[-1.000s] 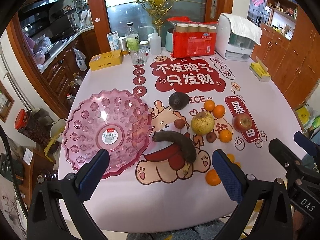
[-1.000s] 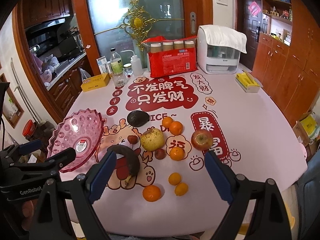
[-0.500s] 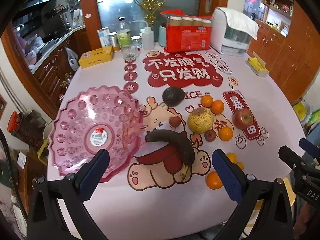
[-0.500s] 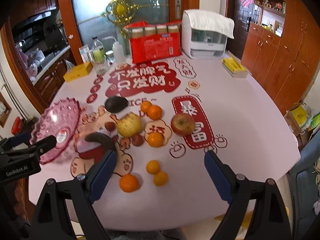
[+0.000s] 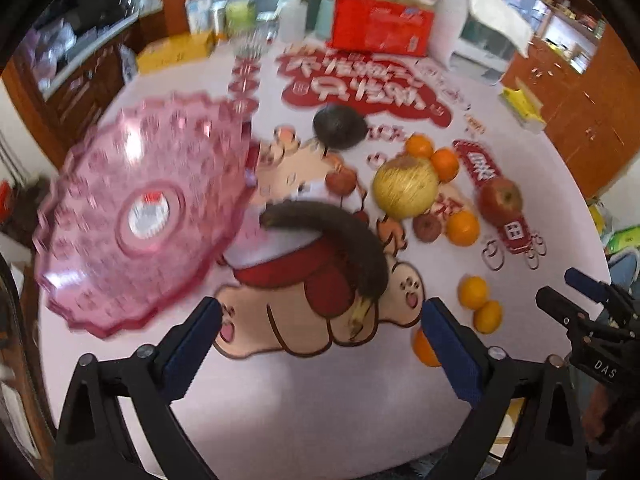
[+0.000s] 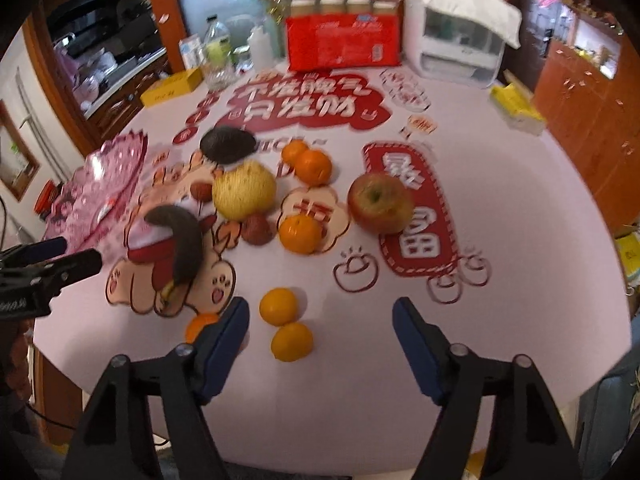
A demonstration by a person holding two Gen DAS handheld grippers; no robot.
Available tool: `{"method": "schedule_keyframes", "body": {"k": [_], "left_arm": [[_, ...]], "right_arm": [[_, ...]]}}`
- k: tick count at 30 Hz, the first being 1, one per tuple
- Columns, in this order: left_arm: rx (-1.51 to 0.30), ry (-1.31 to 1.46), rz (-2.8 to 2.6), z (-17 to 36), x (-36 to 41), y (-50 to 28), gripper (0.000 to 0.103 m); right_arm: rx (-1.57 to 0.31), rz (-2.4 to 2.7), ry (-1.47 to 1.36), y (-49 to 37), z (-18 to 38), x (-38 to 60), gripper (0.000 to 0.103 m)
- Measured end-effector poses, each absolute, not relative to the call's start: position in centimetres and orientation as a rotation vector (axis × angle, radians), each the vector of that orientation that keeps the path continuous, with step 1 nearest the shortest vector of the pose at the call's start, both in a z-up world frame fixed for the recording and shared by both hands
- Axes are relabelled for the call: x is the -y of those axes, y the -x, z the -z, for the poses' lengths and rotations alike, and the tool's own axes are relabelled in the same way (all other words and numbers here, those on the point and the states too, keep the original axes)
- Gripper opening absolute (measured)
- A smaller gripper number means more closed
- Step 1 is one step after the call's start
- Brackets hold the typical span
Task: Organize fruits
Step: 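Grasp a mandarin with the left tool while the right tool grasps another mandarin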
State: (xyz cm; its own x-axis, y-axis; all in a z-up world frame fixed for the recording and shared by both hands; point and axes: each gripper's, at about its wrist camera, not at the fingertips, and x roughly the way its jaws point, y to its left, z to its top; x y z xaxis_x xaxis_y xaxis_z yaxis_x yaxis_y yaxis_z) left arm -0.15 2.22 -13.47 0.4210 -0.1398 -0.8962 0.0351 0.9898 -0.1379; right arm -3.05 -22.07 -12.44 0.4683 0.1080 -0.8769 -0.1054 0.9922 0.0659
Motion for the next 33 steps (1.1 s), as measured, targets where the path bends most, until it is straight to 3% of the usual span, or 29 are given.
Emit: {"method": "schedule_keyframes", "body": {"k": [5,12,17,20,23,33], "left_arm": [[-1.21,0.153,0.084,17.1,-2.2,0.2,0.091],[-1.232,0.089,0.162,18.3,1.5,0.9,0.09],[-1.253,0.013,0.254,18.9,4.9,0.9,0.073],[-1.23,0.007,0.289,18.7,6.1,0.8,0.073],[-1.221,-0.01,0.302,18.6,7.1,0.7,0.072],[-1.234,-0.022,0.341,18.6,8.6,0.0,0.072]], "right_arm": [[-1.127,-0.176,-0.024,2.4,14.8,22.5,0.064],[-1.176,-0.236,-0.028,1.9,17.2,22.6,0.054],[-1.222,-0.31,-0.045,2.1,18.6,22.1,0.048],[-1.221,-0.358,-0.028,2.2,18.9,21.3,0.045],[-1.233,-0.427,-0.024,2.2,19.4,20.5,0.031],[-1.194,-0.38,-0.006,2.0,18.5,22.0,0.029]]}}
